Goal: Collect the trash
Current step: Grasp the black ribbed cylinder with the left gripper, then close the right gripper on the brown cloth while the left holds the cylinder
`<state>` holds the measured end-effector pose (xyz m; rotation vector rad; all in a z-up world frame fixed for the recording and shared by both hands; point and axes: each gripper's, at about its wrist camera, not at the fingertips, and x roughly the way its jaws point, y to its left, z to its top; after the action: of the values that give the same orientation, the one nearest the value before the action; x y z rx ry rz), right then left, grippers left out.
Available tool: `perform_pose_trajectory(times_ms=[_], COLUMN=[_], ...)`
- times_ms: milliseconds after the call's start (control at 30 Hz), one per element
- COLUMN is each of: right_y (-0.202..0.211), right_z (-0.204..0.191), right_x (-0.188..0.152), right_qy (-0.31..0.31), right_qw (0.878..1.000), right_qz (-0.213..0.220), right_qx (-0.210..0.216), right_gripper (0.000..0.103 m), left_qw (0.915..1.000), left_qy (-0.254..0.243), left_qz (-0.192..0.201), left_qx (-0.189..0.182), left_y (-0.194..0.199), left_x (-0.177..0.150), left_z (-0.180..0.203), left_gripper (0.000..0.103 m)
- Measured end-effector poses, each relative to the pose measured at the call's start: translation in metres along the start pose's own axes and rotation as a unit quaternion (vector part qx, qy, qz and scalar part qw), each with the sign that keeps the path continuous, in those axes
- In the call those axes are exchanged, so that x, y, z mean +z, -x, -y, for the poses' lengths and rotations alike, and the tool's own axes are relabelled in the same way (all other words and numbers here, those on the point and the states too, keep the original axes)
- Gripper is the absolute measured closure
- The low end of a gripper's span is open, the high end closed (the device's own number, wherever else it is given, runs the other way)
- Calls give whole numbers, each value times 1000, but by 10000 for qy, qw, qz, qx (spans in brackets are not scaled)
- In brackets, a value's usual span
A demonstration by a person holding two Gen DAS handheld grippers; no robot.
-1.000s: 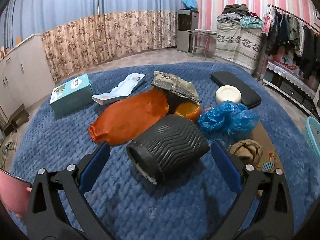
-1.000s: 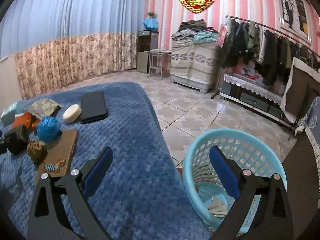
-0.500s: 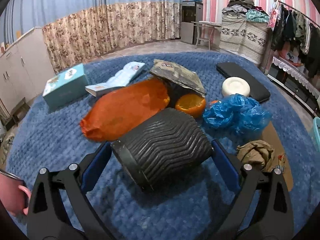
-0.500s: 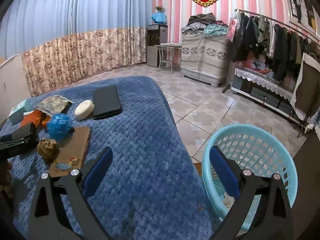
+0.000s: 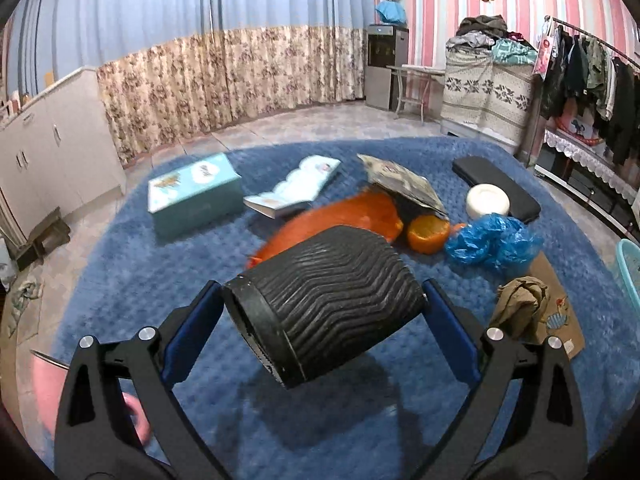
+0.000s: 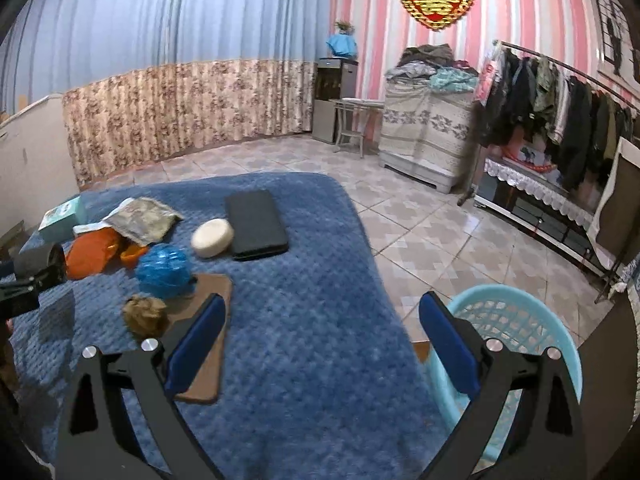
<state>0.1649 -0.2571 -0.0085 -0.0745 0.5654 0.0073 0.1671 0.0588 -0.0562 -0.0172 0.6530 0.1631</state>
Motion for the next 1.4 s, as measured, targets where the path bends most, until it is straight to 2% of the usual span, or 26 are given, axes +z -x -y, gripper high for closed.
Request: perform_pose_trajectory(times_ms=[267, 433, 567, 700, 867, 1000, 1033, 1100, 1167, 1400], right_y=[-5, -21, -28, -27, -41, -52, -56, -62, -64, -38], right_z=[-49, -68, -95, -122, -135, -139, -140, -144, -148, -126], right_x=[-5, -23, -39, -41, -42, -41, -41, -43, -44, -35], right_qy=[108, -384, -183, 322, 506, 544, 564, 621, 659, 397], right_qw=[9987, 9950, 9953, 9961, 9952, 9942, 9935, 9915, 9888, 9903], right_qz=[-30, -302, -444, -354, -452, -533, -578, -666, -745, -334], right_qx=[507, 866, 837, 744, 701, 765, 801, 926, 1116, 1290], right_gripper=[8, 8, 8, 8, 10, 33, 36, 57, 68, 68], left_qw=[9998, 9996, 9995, 9993, 9995, 9996, 9996, 9996, 9996, 9998], left_qy=[159, 232, 243, 327, 236, 205, 210, 221, 223, 99], left_qz=[24, 69, 138, 150, 148, 150, 156, 149, 154, 138], left_qx=[118, 135, 137, 106, 117, 102, 115, 103, 103, 60], left_y=[11, 16, 19, 18, 17, 15, 15, 15, 15, 13], left_x=[-5, -9, -10, -13, -18, -20, -20, -20, -20, -19], left_z=[-38, -50, -56, -60, -59, -60, -59, -59, -59, -46], left_gripper=[8, 8, 8, 8, 8, 8, 8, 8, 8, 8])
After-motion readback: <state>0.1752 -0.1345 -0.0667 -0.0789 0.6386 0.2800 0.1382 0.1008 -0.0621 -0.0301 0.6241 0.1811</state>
